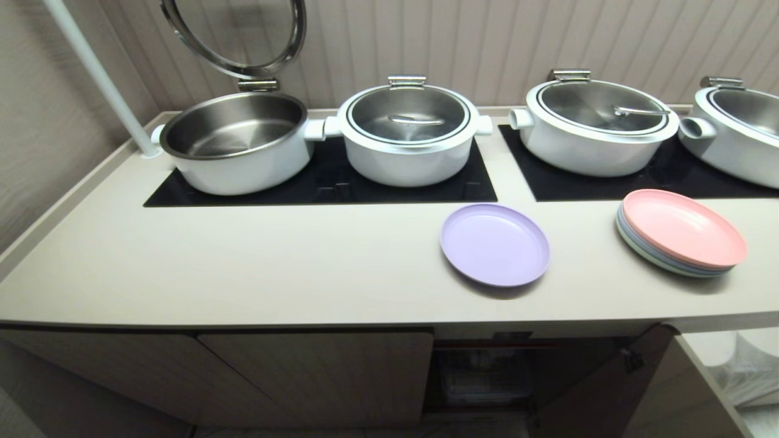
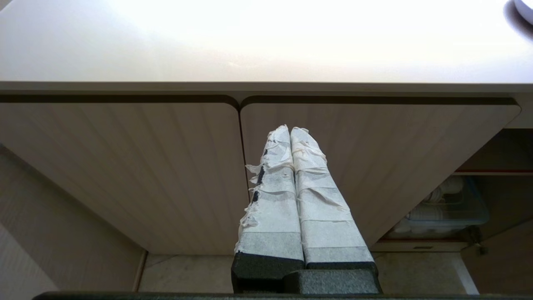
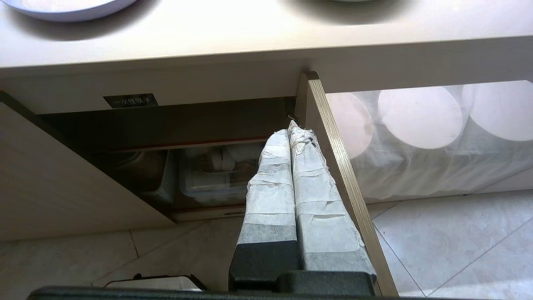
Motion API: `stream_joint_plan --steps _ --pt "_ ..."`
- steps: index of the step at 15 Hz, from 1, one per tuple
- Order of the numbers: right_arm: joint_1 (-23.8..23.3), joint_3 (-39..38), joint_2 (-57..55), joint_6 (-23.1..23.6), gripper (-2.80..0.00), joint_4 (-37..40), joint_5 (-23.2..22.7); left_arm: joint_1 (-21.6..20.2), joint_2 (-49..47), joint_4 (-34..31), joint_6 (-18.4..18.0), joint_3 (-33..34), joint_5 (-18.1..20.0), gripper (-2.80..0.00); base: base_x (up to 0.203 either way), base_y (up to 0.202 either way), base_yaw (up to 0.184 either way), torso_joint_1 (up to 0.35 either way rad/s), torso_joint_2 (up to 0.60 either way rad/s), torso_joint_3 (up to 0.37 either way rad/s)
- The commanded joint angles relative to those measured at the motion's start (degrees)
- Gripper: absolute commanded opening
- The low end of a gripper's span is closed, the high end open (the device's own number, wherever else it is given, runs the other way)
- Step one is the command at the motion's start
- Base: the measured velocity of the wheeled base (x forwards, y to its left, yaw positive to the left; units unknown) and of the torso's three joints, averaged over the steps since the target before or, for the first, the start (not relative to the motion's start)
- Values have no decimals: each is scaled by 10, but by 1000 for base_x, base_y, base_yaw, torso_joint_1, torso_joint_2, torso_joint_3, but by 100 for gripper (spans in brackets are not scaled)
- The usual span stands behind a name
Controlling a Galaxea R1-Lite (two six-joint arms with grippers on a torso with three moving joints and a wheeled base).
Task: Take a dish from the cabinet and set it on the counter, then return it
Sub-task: Pick up the plate from the table
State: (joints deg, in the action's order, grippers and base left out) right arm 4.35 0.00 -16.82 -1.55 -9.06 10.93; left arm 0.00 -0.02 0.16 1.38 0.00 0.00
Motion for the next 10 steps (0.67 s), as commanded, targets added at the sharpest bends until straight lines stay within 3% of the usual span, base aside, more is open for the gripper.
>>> stream_joint_plan --steps 1,5,8,10 --pt "0 0 7 -3 -280 0 -1 0 0 0 0 0 0 -280 0 0 0 0 0 0" --pt "-12 19 14 -4 -280 76 -10 0 0 0 0 0 0 -280 0 0 0 0 0 0" --pt "-36 30 104 0 -280 146 -60 0 0 1 0 0 0 -280 0 0 0 0 0 0" --pt "-45 16 123 3 -280 125 -72 0 0 0 0 0 0 -280 0 0 0 0 0 0"
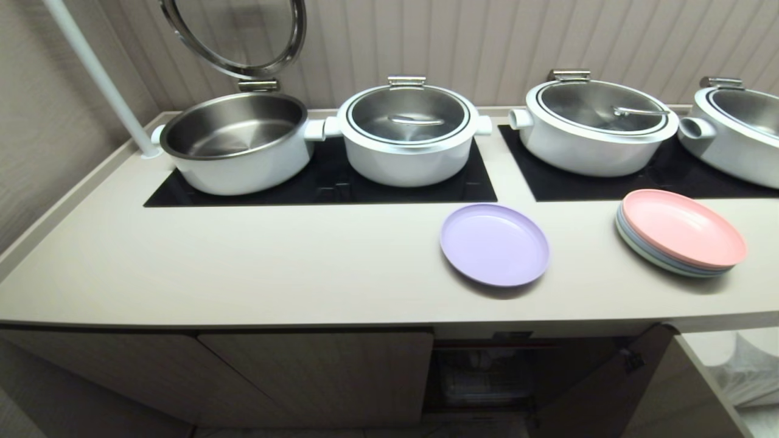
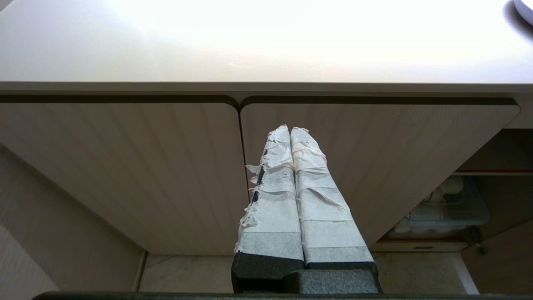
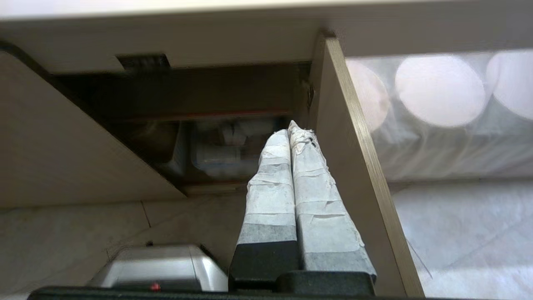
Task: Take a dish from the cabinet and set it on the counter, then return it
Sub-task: Pick up the plate from the table
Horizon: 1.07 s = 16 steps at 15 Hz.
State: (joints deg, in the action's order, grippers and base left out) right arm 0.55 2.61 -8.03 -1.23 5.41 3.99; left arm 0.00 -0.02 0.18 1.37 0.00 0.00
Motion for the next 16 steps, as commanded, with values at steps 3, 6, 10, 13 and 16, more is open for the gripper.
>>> stream_joint_plan --steps 3,6,10,13,16 --pt "-7 -16 80 -2 -280 -37 -5 0 0 0 0 0 0 -280 0 0 0 0 0 0" --pt "-7 -16 80 0 -280 -36 -4 0 0 0 0 0 0 -280 0 0 0 0 0 0" --pt "-7 -16 80 0 -280 -34 -5 0 0 0 0 0 0 -280 0 0 0 0 0 0" --pt "-7 -16 80 -1 -280 -33 -5 0 0 0 0 0 0 -280 0 0 0 0 0 0" --pt "-7 -16 80 -1 -280 -33 -5 0 0 0 0 0 0 -280 0 0 0 0 0 0"
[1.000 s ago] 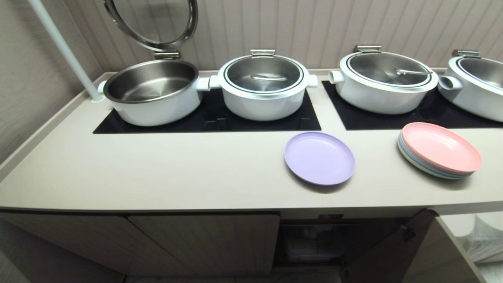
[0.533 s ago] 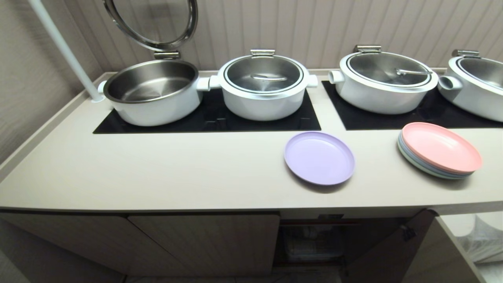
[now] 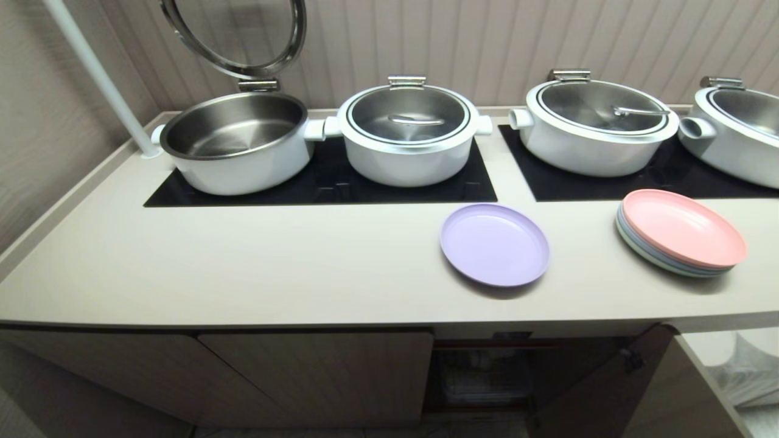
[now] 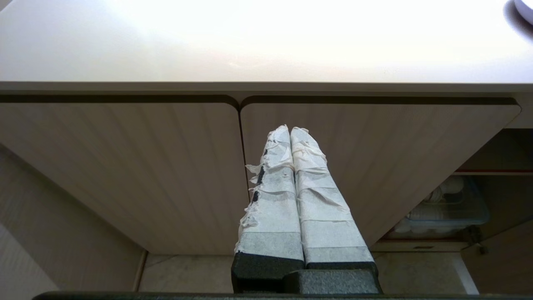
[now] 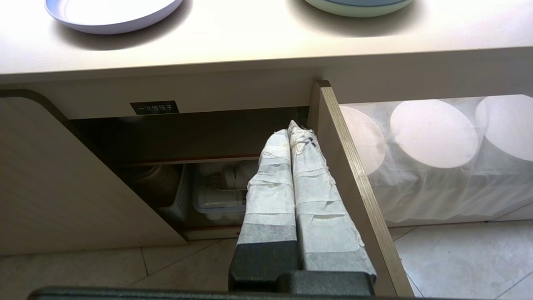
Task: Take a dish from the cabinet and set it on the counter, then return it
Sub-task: Pick up the plate from the table
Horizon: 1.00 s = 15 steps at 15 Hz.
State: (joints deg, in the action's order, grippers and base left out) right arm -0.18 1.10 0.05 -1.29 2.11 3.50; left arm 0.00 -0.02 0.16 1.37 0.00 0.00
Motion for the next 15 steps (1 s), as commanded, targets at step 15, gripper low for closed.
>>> stream_joint_plan --steps 15 --pt "0 0 0 1 -280 0 1 0 0 0 0 0 0 -280 0 0 0 0 0 0"
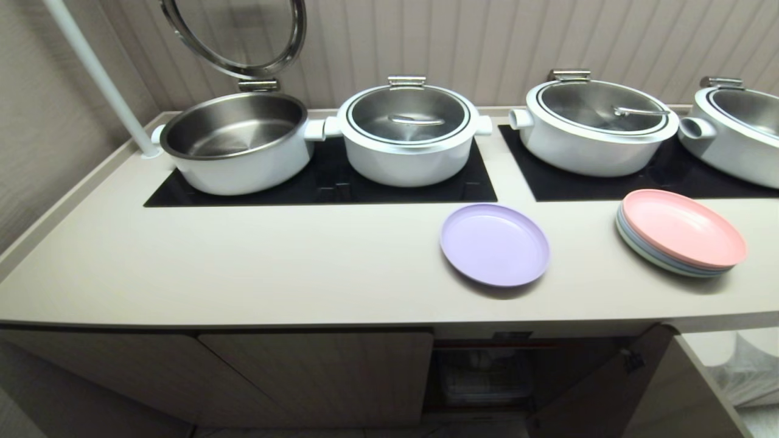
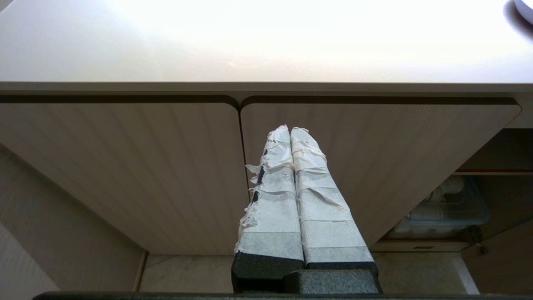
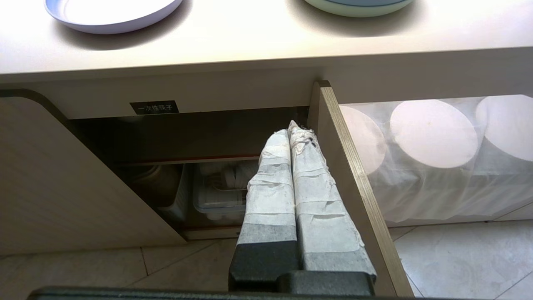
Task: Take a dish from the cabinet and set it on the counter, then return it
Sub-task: Pick up the plate from the table
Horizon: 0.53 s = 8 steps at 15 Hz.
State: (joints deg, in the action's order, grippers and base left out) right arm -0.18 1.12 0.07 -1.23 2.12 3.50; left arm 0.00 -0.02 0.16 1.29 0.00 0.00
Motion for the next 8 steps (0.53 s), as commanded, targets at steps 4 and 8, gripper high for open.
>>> stream_joint_plan --steps 4,8 --pt "0 0 -1 0 -280 0 0 0 0 0 0 0 0 -280 0 0 0 0 0 0" --pt "0 -1 -1 0 -280 0 0 0 0 0 0 0 0 -280 1 138 3 6 4 3"
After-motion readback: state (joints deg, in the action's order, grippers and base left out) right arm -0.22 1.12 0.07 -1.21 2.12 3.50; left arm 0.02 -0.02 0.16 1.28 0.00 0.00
